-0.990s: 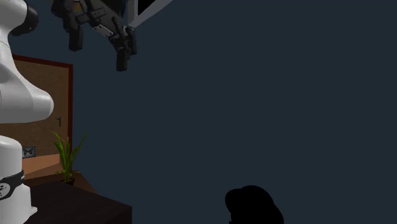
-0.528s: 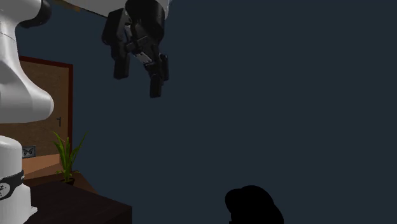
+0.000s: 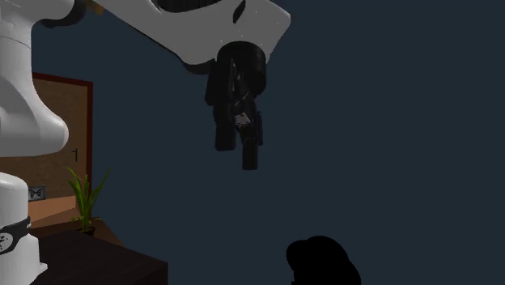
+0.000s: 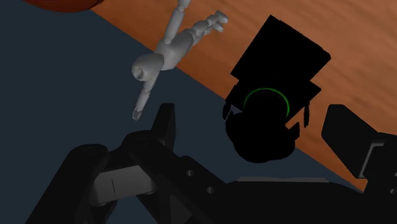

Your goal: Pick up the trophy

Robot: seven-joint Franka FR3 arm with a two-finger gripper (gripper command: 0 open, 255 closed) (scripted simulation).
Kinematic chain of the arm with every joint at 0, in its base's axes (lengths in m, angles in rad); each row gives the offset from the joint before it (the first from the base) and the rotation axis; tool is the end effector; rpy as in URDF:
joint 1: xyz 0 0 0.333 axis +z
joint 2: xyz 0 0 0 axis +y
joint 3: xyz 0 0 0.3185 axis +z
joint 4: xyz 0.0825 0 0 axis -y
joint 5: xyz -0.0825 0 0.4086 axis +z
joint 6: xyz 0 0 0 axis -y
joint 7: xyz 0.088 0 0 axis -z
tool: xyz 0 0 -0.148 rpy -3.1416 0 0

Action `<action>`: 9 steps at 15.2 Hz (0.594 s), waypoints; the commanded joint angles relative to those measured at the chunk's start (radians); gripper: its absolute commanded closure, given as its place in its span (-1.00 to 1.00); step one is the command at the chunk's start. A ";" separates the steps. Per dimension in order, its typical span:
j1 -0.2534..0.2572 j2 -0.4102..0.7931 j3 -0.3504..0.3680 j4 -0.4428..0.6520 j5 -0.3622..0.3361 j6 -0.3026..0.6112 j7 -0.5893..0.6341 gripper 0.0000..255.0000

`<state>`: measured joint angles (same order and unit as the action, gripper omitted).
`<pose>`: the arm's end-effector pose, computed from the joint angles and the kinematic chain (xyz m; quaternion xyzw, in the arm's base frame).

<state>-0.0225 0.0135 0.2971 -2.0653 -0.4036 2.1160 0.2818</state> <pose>0.5674 0.1266 0.3850 0.9802 0.0971 0.0651 0.1596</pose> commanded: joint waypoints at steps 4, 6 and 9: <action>0.036 0.213 0.003 0.168 -0.166 -0.008 0.099 -1.00; 0.059 0.297 -0.006 0.241 -0.225 -0.018 0.128 -1.00; 0.099 0.424 -0.027 0.363 -0.302 -0.040 0.157 -1.00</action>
<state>0.0654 0.3927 0.2793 -1.7408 -0.6755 2.0780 0.4284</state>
